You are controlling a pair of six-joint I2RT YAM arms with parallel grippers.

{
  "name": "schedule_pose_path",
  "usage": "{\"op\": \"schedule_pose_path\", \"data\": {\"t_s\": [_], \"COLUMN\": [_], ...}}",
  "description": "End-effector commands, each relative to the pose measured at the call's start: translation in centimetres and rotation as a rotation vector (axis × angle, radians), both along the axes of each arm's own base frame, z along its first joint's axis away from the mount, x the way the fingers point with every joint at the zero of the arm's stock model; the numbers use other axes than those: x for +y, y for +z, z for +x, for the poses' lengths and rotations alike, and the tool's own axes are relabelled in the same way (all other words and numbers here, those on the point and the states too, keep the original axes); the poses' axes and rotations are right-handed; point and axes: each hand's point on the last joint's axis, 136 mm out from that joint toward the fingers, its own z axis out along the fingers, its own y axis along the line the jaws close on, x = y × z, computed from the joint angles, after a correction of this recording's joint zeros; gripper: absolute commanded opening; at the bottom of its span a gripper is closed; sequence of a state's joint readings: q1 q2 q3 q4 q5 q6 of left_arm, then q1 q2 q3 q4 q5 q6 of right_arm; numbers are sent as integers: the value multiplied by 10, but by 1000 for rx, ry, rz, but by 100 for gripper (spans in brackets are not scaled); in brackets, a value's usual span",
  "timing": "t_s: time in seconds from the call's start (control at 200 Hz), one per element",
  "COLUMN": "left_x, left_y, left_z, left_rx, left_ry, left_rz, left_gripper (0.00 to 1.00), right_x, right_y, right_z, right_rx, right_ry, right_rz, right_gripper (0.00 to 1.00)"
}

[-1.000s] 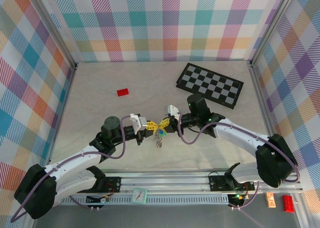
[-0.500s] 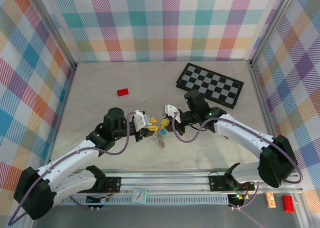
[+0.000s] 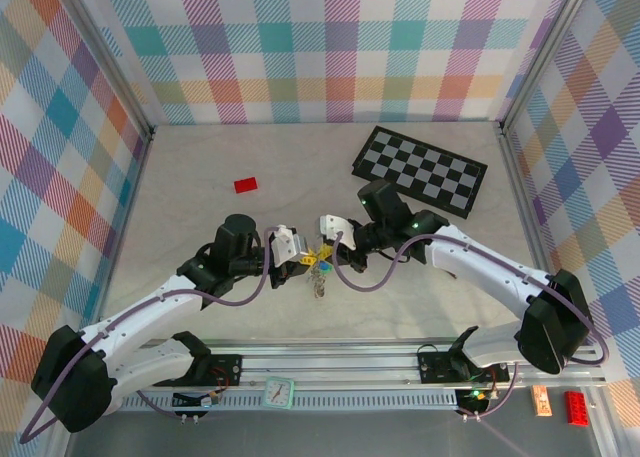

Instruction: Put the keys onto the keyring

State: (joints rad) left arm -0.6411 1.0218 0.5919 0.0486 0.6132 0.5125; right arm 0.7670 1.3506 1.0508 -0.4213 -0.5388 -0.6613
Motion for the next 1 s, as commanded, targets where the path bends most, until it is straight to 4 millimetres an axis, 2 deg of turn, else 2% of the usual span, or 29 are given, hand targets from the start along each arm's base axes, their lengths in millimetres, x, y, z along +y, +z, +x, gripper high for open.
{"op": "schedule_pose_path", "data": {"t_s": [0.0, 0.055, 0.11, 0.155, 0.29, 0.635, 0.995], "left_x": [-5, -5, -4, -4, -5, -7, -8], "left_y": [13, 13, 14, 14, 15, 19, 21], "left_z": [-1, -1, -1, -2, -4, -8, -9], "left_rx": [-28, -32, -35, -34, -38, -47, -51], "left_ry": [-26, -22, -19, -16, -12, -23, -33], "left_rz": [-15, -22, -35, -48, -109, -182, -208], "left_gripper": [0, 0, 0, 0, 0, 0, 0], "right_x": [5, 7, 7, 5, -4, 0, 4], "right_y": [12, 17, 24, 30, 39, 18, 4], "right_z": [-8, -5, -2, 0, 4, 2, 2], "right_rx": [-38, -40, -39, -22, 73, 166, 193], "right_ry": [55, 37, 9, -10, -37, -24, 5], "right_rz": [-8, 12, 53, 98, 222, 253, 234], "right_gripper": [0, 0, 15, 22, 30, 32, 24]}}
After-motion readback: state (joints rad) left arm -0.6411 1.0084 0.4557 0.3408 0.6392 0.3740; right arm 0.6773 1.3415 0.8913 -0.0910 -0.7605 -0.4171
